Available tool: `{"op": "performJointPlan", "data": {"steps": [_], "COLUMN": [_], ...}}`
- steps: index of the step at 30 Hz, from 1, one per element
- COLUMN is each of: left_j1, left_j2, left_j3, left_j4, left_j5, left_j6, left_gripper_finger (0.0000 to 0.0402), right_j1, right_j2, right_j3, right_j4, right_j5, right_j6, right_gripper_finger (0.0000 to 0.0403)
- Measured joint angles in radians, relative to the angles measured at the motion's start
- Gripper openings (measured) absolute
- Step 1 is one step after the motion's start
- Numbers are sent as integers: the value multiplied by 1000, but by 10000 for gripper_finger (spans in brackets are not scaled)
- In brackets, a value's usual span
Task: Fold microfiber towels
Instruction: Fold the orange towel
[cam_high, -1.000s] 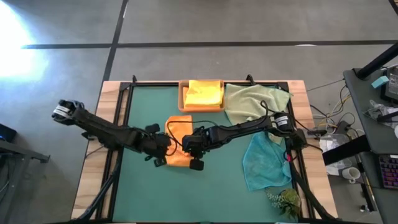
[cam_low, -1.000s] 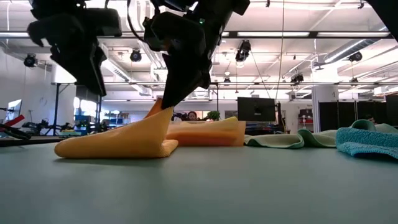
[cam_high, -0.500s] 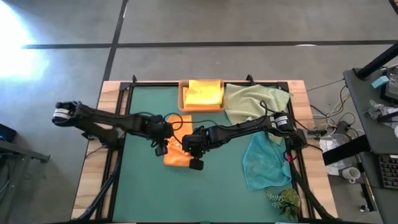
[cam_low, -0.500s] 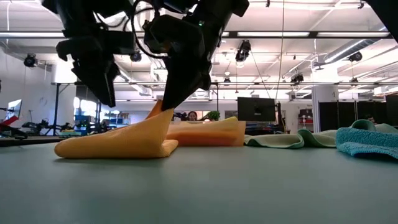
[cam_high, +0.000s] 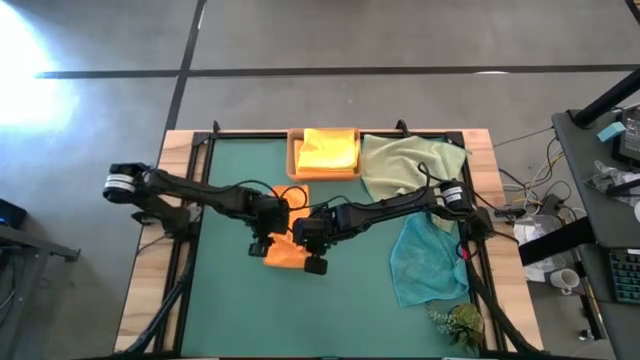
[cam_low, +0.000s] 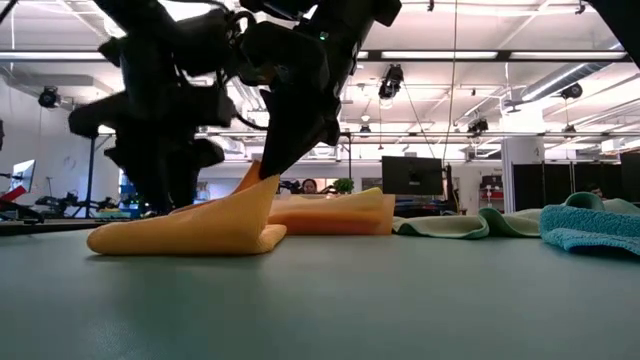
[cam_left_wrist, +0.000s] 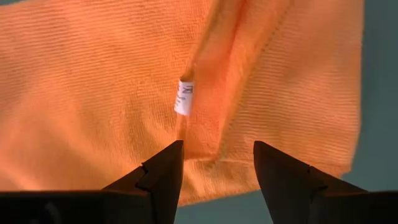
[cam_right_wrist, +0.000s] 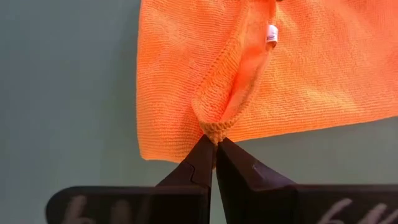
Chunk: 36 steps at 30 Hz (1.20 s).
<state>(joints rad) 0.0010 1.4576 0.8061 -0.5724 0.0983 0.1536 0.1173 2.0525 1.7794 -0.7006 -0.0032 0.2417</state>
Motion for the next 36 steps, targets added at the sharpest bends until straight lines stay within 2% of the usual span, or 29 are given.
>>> {"op": "performJointPlan", "data": {"steps": [14, 19, 26, 30, 36], "left_j1": [13, 17, 18, 18, 18], "left_j2": [75, 137, 142, 108, 80], "left_j3": [-8, 7, 12, 10, 7], "left_j4": [143, 151, 160, 163, 162], "left_j5": [-4, -4, -4, -7, -7], "left_j6": [19, 36, 36, 34, 9], "left_gripper_finger": [179, 179, 172, 132, 35], "right_j1": [3, 26, 38, 34, 33], "right_j2": [0, 0, 0, 0, 0], "right_j3": [0, 0, 0, 0, 0], "right_j4": [3, 5, 1, -1, -6], "right_j5": [2, 3, 4, 6, 21], "right_j6": [36, 16, 23, 54, 55], "right_gripper_finger": [8, 8, 8, 8, 8]}}
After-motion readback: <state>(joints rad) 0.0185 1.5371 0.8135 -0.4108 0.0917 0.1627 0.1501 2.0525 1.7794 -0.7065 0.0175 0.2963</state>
